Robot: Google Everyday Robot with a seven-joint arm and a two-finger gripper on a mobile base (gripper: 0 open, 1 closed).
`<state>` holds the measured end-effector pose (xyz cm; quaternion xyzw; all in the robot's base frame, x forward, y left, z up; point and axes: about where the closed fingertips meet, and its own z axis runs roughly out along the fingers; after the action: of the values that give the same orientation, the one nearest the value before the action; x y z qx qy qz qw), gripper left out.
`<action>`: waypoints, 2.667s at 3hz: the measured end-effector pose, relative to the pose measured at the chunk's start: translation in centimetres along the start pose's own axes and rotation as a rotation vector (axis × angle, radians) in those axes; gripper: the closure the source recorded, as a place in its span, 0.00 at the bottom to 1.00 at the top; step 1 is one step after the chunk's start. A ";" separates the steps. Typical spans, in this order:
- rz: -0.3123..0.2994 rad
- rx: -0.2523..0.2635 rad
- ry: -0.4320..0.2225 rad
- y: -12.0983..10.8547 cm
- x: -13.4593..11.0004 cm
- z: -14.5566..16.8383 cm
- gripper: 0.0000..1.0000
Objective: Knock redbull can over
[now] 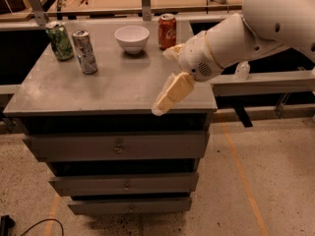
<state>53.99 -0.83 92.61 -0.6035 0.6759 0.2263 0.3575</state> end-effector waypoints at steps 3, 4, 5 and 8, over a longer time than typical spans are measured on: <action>0.033 0.184 -0.110 -8.7 -0.8 3.0 0.00; 0.051 0.204 -0.188 -14.2 -2.2 7.0 0.00; 0.064 0.169 -0.248 -17.5 -3.5 11.7 0.00; 0.077 0.137 -0.300 -18.3 -5.8 15.9 0.00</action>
Offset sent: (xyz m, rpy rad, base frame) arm 0.1310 -0.0038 0.0077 0.2337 -0.2451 -0.3459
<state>75.35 11.56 89.07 -0.5109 0.6515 0.2807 0.4855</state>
